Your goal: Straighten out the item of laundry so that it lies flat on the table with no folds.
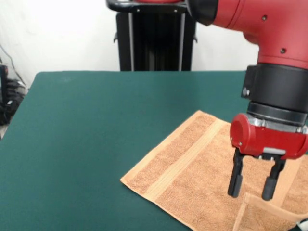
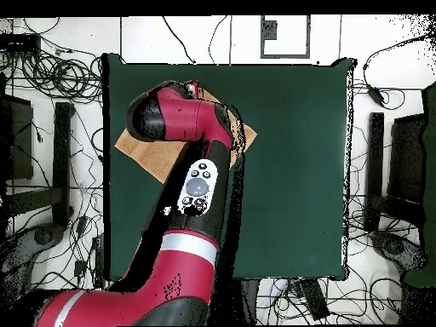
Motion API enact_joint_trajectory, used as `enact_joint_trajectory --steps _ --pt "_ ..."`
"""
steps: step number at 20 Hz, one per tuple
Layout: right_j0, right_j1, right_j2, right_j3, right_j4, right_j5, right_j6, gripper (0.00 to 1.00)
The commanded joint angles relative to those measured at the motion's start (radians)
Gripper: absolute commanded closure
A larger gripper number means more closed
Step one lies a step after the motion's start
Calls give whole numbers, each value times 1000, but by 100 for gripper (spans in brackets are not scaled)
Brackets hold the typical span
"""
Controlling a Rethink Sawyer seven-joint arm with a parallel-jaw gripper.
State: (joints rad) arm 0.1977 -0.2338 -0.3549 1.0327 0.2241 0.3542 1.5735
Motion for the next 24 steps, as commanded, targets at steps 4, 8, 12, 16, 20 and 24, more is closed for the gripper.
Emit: enact_joint_trajectory --steps 4,8,12,16,20,24 --pt "-1 8 49 159 -44 181 125 0" --pt "-3 12 58 162 -41 217 121 0" --pt "-5 24 61 152 -44 228 118 0" --pt "-9 36 64 136 -38 252 119 0" --pt "-10 51 64 124 -39 249 124 0" --pt "-14 63 74 118 -39 210 127 0"
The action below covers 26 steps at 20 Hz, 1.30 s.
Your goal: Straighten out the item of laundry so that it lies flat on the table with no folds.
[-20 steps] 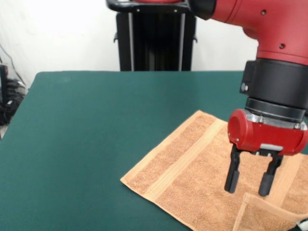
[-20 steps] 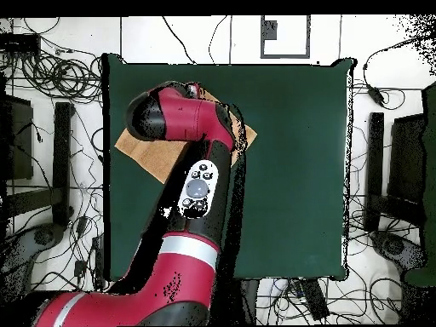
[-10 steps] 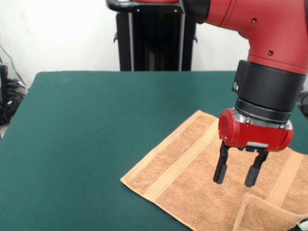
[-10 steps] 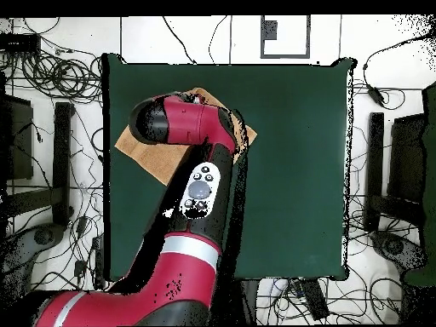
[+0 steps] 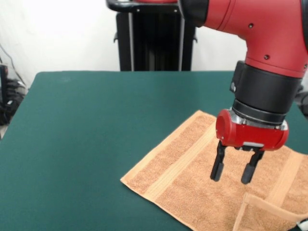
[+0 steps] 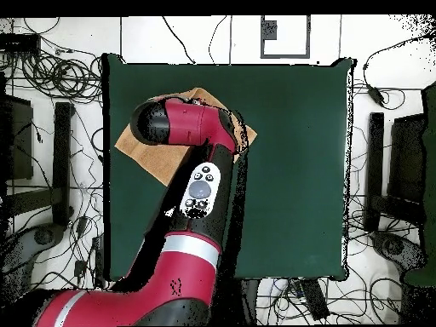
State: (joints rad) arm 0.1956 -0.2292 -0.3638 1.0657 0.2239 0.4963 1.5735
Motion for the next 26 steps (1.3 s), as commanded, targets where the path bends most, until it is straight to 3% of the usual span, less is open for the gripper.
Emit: enact_joint_trajectory --steps 1,26 --pt "-13 62 84 82 -38 65 128 0" --pt "-20 150 107 51 -20 2 150 0"
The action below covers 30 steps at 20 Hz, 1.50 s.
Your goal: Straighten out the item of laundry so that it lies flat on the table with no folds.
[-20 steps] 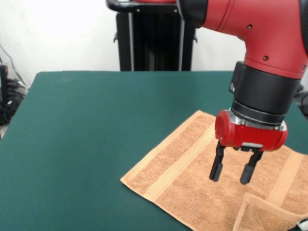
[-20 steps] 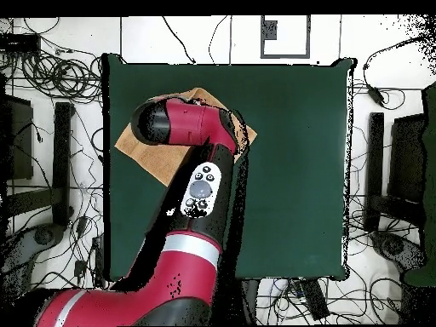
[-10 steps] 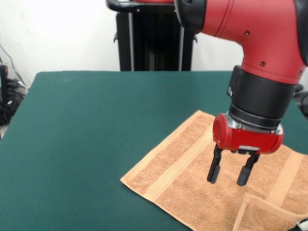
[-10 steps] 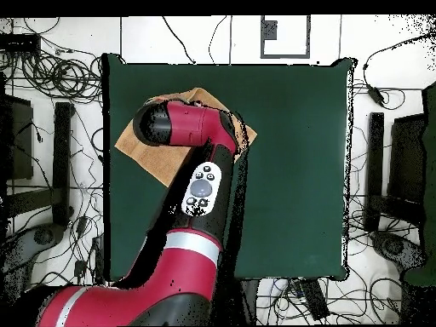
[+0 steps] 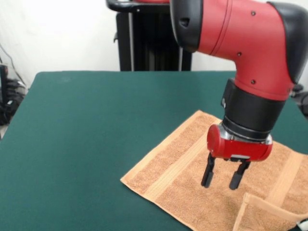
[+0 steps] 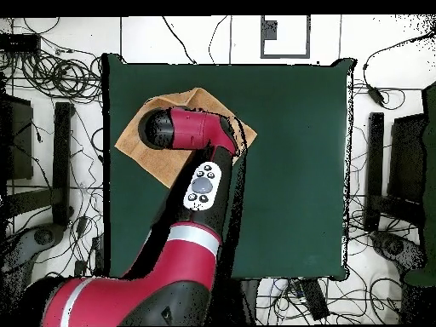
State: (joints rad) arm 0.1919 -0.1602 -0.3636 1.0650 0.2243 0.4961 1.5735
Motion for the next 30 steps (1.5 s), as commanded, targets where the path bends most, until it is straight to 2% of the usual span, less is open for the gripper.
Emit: enact_joint_trajectory --steps 1,22,26,30 --pt "-16 85 108 49 -22 -8 149 0" --pt "-21 77 179 18 -9 -162 144 0" --pt "7 85 169 2 25 -155 197 0" --pt "53 103 127 -54 74 -98 275 0"
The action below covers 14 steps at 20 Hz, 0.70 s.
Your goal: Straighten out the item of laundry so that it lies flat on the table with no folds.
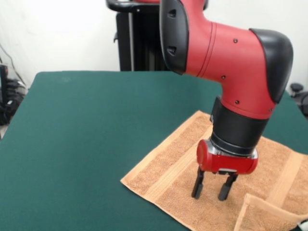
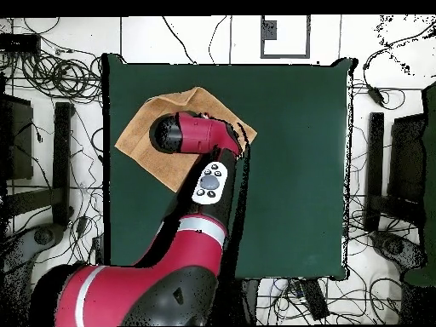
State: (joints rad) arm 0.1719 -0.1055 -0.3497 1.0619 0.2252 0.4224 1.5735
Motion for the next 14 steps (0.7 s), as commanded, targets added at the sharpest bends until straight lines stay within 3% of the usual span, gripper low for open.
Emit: enact_joint_trajectory --steps 1,14 --pt "81 58 103 -72 87 -8 293 0" --pt "138 189 -30 -258 255 49 460 0"
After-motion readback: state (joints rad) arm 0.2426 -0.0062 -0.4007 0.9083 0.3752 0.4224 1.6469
